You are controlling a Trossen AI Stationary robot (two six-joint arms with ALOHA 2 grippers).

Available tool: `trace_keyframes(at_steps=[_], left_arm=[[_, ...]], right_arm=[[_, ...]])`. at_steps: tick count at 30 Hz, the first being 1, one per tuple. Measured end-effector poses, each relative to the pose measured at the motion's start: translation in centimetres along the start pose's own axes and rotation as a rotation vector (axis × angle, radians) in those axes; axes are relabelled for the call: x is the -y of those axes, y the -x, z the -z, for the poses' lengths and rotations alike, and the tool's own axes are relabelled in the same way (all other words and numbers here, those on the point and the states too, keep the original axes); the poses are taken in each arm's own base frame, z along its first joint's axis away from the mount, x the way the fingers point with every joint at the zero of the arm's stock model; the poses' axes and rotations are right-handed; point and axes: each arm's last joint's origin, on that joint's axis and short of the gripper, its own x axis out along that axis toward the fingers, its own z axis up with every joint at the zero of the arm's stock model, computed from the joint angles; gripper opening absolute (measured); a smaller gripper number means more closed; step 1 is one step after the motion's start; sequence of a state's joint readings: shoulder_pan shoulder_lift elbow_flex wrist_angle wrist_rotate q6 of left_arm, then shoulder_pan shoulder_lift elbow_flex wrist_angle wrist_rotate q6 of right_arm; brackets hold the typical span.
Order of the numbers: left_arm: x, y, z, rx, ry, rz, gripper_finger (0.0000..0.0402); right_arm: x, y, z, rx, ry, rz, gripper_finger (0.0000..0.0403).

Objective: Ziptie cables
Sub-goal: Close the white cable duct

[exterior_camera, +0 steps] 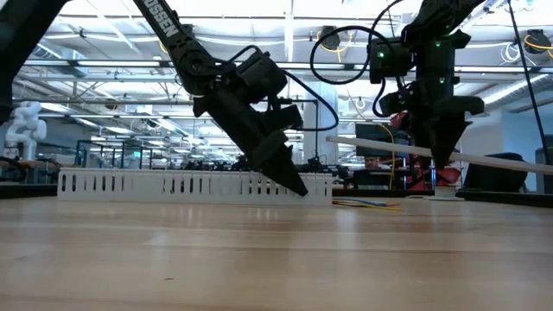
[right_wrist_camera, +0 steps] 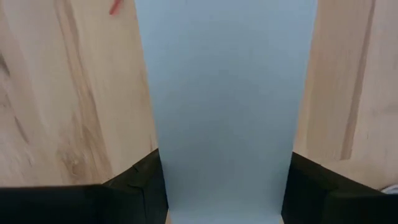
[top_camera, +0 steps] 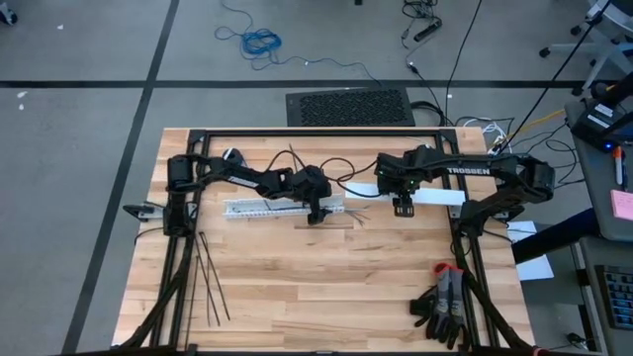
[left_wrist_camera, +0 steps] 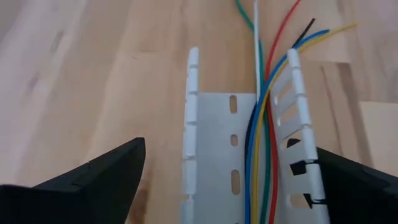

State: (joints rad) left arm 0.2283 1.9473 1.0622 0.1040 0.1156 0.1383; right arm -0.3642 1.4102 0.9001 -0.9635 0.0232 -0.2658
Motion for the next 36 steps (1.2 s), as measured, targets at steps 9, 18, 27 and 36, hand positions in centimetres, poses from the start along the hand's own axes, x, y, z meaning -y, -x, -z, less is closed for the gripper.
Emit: trace_keyframes(at_steps=[9, 18, 27, 36], left_arm=[[0.8, -0.1, 0.3, -0.022, -0.024, 0.000, 0.0331], [1.4, -0.2, 0.9, -0.037, -0.045, 0.013, 0.0293], [1.6, -0.5, 1.1, -0.040, -0.023, 0.020, 0.0253], [1.7, -1.2, 1.3, -0.032, -0.002, 0.019, 0.0241]], right_arm=[[-0.4, -2.2, -1.2, -0.055, 0.058, -0.021, 0.0213], [-0.1, -2.6, -1.9, -0.045, 0.096, -0.019, 0.0213], [0.1, -3.1, -2.4, -0.051, 0.062, -0.021, 0.0213], [0.4, -4.2, -3.8, -0.146, -0.009, -0.044, 0.0213]])
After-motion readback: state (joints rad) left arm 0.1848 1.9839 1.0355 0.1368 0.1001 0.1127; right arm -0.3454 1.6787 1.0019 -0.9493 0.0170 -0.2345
